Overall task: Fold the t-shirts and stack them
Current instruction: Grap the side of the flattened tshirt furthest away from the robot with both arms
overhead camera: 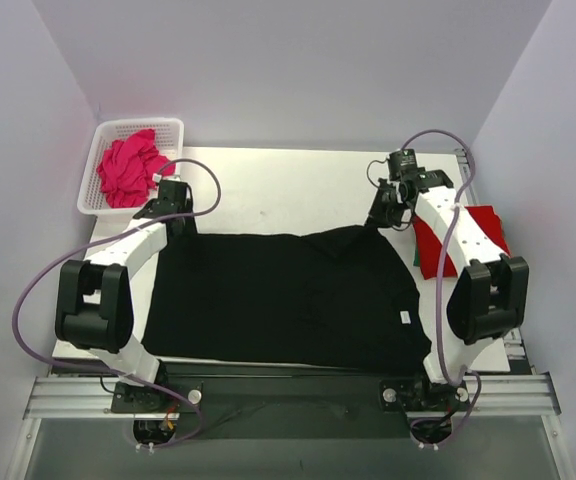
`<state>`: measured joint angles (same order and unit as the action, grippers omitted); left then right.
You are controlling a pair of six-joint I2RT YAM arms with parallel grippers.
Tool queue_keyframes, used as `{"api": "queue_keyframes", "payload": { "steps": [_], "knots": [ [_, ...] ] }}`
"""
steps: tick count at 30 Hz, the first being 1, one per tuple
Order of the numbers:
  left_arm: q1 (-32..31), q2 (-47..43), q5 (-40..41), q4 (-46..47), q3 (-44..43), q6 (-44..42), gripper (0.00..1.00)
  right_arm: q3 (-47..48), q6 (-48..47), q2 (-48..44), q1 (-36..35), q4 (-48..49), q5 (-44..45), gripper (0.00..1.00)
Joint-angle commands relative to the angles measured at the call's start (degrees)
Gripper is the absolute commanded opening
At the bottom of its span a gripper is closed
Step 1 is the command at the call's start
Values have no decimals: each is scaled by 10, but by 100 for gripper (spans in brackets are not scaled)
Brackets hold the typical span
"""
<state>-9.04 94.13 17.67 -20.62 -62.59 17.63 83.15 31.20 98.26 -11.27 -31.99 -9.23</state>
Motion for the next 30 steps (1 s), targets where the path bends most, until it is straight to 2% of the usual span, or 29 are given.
{"api": "queue_keyframes", "payload": {
  "steps": [1,11,23,30],
  "knots": [
    [2,-38,13,-16,6,27,59,-17,-15,-65,2,-69,-18,0],
    [3,-83,35,-55,31,82,62,-69,-41,-157,-23,-165,-45,0],
    [3,-155,25,-66,84,150,63,-193,-41,-293,-81,-227,-26,0],
    [1,-184,7,-51,121,201,63,-250,-43,-334,-88,-241,-22,0]
  ]
}}
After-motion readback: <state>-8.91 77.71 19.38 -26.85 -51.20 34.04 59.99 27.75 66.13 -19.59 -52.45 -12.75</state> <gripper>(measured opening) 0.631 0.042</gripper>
